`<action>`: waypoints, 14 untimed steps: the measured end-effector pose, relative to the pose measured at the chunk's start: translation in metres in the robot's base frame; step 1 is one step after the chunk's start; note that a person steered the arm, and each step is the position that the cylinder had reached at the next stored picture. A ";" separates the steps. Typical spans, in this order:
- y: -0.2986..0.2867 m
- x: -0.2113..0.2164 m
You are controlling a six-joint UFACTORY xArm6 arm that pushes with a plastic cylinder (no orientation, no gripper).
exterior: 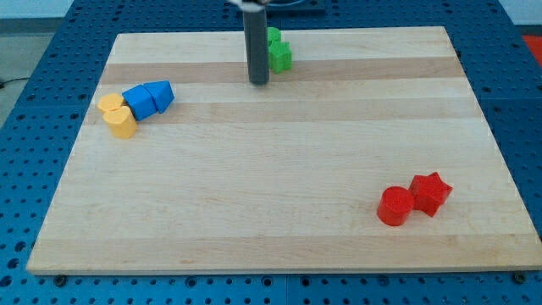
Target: Push the red circle into the green star
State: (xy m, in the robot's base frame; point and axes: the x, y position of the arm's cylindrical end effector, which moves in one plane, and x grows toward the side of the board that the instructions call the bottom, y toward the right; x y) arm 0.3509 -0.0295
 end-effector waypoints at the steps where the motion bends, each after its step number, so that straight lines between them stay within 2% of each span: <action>1: 0.094 0.034; 3: 0.291 0.047; 5: 0.307 0.187; 6: 0.233 0.249; 7: 0.182 0.245; 8: 0.184 0.218; 9: 0.129 0.190; 10: 0.102 0.152; 13: -0.070 0.047; 14: -0.096 0.046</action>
State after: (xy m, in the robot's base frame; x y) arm 0.3968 -0.1250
